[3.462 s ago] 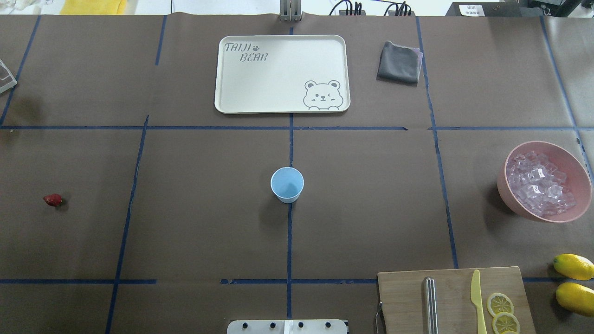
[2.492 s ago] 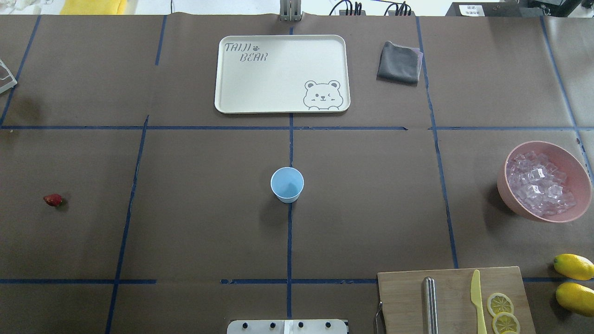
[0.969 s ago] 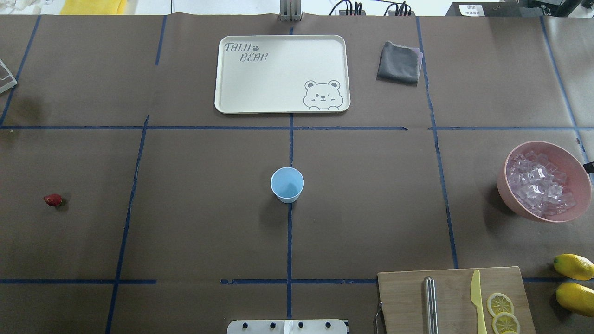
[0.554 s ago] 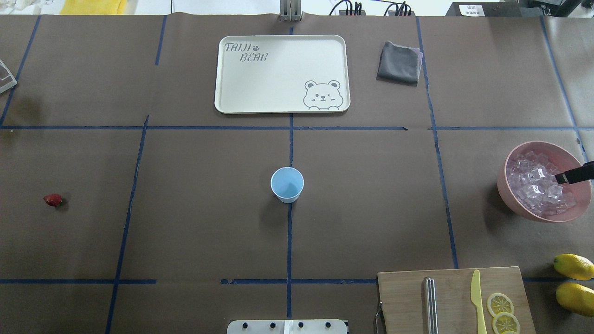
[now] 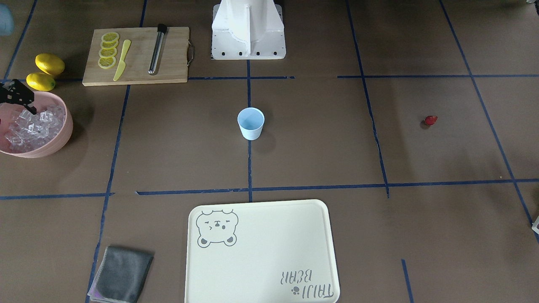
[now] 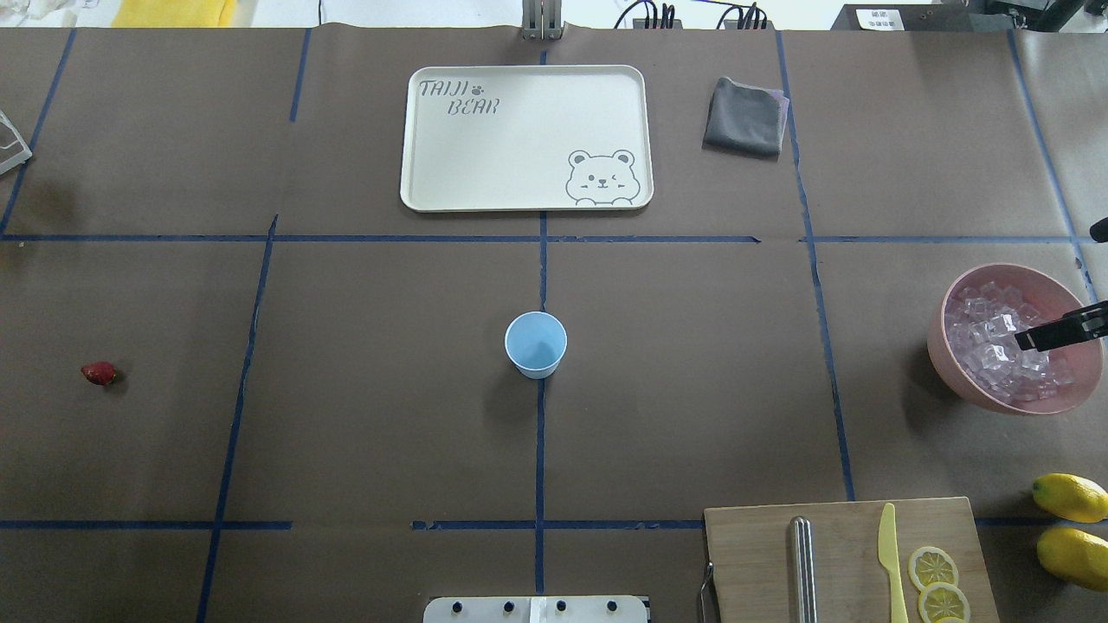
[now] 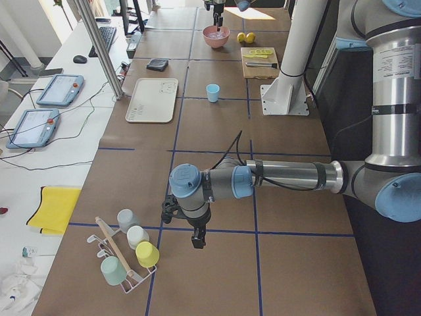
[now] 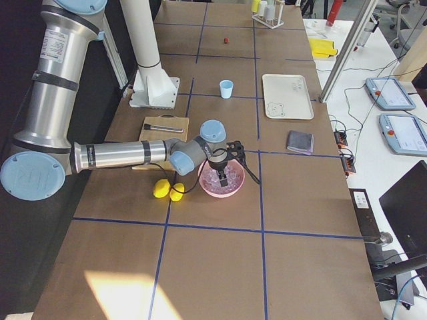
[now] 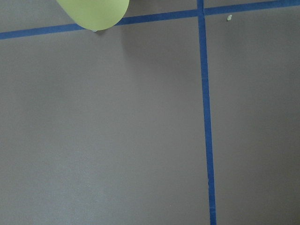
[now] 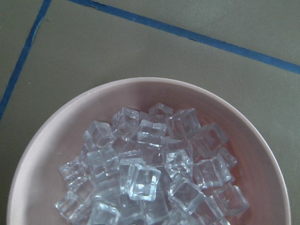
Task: Put ice and strawberries in cup
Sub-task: 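Lower the right gripper into the pink bowl and grasp an ice cube, then carry the ice cube with the right gripper over the blue cup, then open the right gripper to drop the ice cube into the cup, then move the right gripper back over the pink ice bowl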
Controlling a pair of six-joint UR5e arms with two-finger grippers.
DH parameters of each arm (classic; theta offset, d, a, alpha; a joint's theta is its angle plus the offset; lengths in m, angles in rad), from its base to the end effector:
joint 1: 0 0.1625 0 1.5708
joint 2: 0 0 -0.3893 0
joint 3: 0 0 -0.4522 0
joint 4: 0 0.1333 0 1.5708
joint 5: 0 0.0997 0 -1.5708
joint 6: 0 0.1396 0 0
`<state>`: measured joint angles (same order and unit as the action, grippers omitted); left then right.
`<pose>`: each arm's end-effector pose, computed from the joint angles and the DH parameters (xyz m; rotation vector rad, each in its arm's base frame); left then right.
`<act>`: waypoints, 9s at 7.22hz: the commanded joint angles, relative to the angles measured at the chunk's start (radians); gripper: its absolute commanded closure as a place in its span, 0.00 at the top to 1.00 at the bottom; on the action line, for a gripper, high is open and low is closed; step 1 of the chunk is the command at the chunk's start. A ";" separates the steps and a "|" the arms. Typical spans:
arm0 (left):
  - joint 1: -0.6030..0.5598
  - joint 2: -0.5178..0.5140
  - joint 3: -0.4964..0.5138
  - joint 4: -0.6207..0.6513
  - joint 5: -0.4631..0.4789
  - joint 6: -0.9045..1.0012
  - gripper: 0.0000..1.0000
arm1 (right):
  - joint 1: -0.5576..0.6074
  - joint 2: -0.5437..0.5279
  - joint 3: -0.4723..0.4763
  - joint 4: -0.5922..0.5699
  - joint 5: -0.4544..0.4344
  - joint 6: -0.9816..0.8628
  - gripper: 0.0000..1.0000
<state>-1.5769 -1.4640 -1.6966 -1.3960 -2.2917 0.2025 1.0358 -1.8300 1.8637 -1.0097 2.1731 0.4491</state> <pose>-0.0442 -0.4926 0.6601 -0.0733 0.7315 0.1313 -0.2079 -0.4571 0.5630 0.2325 -0.7885 -0.2601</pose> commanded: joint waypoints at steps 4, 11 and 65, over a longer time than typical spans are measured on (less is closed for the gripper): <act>0.000 0.001 0.000 0.000 0.000 -0.002 1.00 | -0.029 -0.032 0.002 0.002 -0.007 -0.006 0.87; 0.000 0.001 0.000 0.000 0.000 -0.002 1.00 | -0.037 -0.028 0.002 0.000 -0.015 -0.009 0.78; 0.000 0.001 -0.026 -0.009 -0.005 0.003 1.00 | 0.177 0.253 0.143 -0.632 0.093 -0.249 0.99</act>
<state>-1.5769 -1.4634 -1.7223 -1.4052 -2.2964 0.2056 1.2536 -1.5754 2.0028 -1.6421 2.2932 0.1269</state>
